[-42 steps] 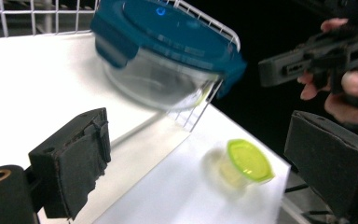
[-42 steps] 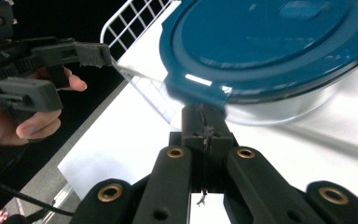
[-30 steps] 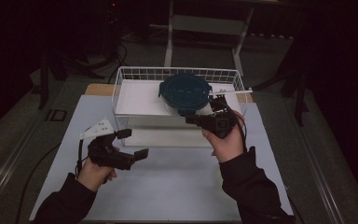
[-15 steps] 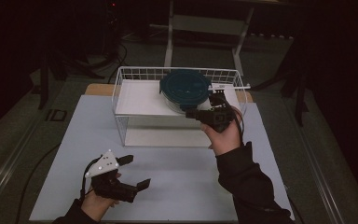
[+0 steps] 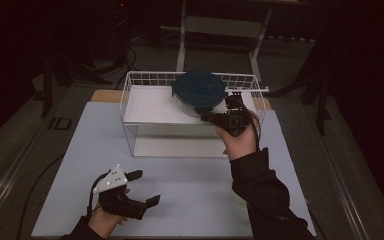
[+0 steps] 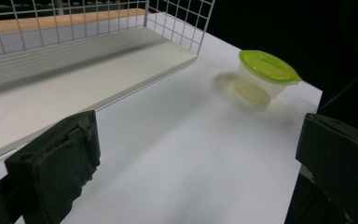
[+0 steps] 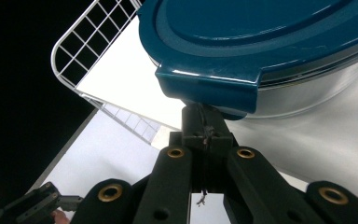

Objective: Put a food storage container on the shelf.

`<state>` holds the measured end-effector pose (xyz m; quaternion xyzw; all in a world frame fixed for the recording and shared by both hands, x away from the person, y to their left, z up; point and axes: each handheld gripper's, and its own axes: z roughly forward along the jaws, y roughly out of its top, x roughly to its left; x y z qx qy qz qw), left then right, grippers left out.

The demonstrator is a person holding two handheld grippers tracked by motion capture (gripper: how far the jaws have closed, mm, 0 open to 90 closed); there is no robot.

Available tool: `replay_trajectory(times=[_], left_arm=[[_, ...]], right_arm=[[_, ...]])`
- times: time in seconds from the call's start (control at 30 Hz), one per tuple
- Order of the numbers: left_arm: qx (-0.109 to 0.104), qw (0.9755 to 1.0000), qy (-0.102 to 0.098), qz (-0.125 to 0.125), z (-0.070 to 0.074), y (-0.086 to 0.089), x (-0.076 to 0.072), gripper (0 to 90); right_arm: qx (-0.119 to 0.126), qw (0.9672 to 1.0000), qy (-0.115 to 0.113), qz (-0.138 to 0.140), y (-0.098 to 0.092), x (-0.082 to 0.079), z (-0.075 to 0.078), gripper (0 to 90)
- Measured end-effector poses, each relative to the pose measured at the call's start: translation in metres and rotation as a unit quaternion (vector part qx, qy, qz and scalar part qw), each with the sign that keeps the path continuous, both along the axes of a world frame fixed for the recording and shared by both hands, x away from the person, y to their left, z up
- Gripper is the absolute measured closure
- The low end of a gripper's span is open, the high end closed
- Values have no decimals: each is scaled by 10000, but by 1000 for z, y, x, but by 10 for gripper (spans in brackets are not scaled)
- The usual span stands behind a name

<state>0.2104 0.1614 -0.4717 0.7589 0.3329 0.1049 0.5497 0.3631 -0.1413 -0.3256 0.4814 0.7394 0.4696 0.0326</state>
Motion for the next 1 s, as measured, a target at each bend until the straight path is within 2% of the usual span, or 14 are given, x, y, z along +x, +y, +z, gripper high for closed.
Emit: replay_trajectory(times=[0.13, 0.33, 0.4, 0.53, 0.57, 0.67, 0.73, 0.8, 0.87, 1.0], left_arm=[[-5, 10000, -20, 14, 0, 0, 0, 0], [-4, 10000, -1, 29, 1, 1, 0, 0], [-79, 10000, 5, 42, 2, 2, 0, 0], [-6, 10000, 50, -24, 1, -2, -1, 0], [35, 10000, 41, -57, 2, -3, -2, 0], [54, 9999, -12, -106, 4, -2, -5, 0], [102, 9999, -66, -109, 5, -1, -7, 0], [121, 9998, -89, -92, 6, 2, -9, 0], [101, 9999, -97, -89, 6, 4, -10, 0], [62, 9999, -127, -38, 5, 9, -14, 0]], right_arm=[[-68, 10000, -42, 18, 3, -1, 1, 899], [-30, 9999, -70, 67, 3, -4, -1, 889], [-95, 9998, -132, 122, 4, -8, -1, 871], [-219, 9990, -319, 221, 2, -20, -3, 849], [-176, 9988, -356, 270, 0, -23, -4, 831], [23, 9982, -470, 375, -7, -31, -8, 700], [-83, 9968, -678, 424, -10, -38, -11, 612], [-132, 9961, -762, 435, -15, -43, -14, 529], [-72, 9959, -791, 424, -18, -46, -16, 503], [131, 9940, -988, 457, -31, -56, -24, 292]])
